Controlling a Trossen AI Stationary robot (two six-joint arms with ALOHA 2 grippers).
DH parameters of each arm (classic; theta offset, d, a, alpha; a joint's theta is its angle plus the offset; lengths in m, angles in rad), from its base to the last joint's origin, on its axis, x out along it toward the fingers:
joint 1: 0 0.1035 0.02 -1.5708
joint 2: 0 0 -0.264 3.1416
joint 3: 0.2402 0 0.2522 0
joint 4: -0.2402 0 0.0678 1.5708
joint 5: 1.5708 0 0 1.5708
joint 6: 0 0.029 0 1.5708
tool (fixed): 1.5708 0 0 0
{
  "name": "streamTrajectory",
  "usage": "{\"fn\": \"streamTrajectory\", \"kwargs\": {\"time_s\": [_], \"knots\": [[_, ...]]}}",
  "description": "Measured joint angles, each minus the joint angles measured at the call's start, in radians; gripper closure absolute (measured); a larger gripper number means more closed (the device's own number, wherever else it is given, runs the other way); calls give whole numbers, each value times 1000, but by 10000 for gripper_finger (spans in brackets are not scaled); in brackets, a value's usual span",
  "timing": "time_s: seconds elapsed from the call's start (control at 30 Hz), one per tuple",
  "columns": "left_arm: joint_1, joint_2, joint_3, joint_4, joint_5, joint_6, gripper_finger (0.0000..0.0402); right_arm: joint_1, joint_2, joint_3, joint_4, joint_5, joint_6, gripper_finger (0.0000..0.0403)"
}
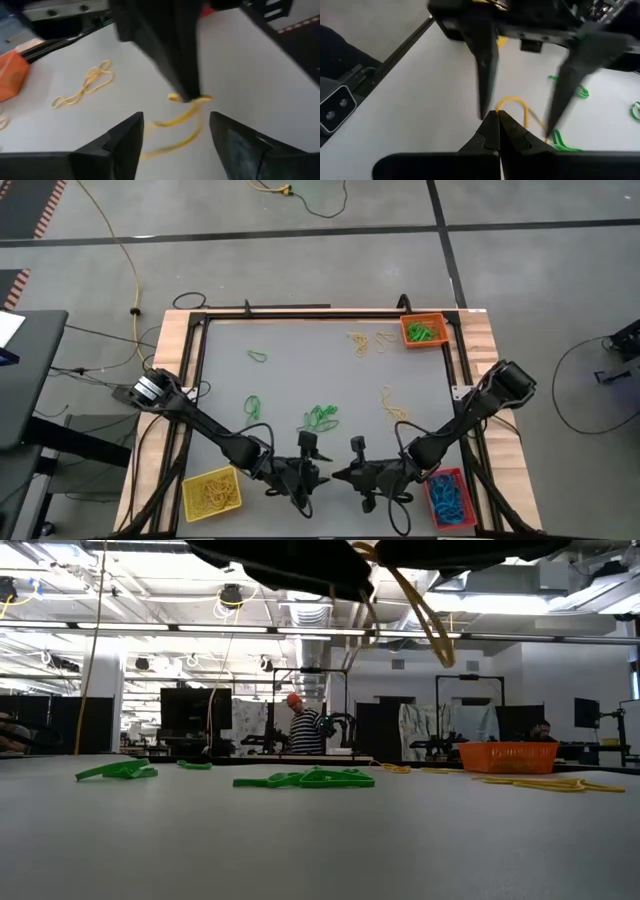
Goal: Sort rubber bands into baskets
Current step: Put the yellow rubber band into the yellow bin
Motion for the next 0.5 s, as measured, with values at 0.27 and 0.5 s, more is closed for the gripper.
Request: {"fn": "streamTrajectory", "kwargs": {"time_s": [0.27,0.5], "knots": [[0,0,0,-2,13,22,323,0,0,0,-2,0,5,384],[-2,0,0,-5,13,49,397,0,0,0,-5,0,15,381]]}}
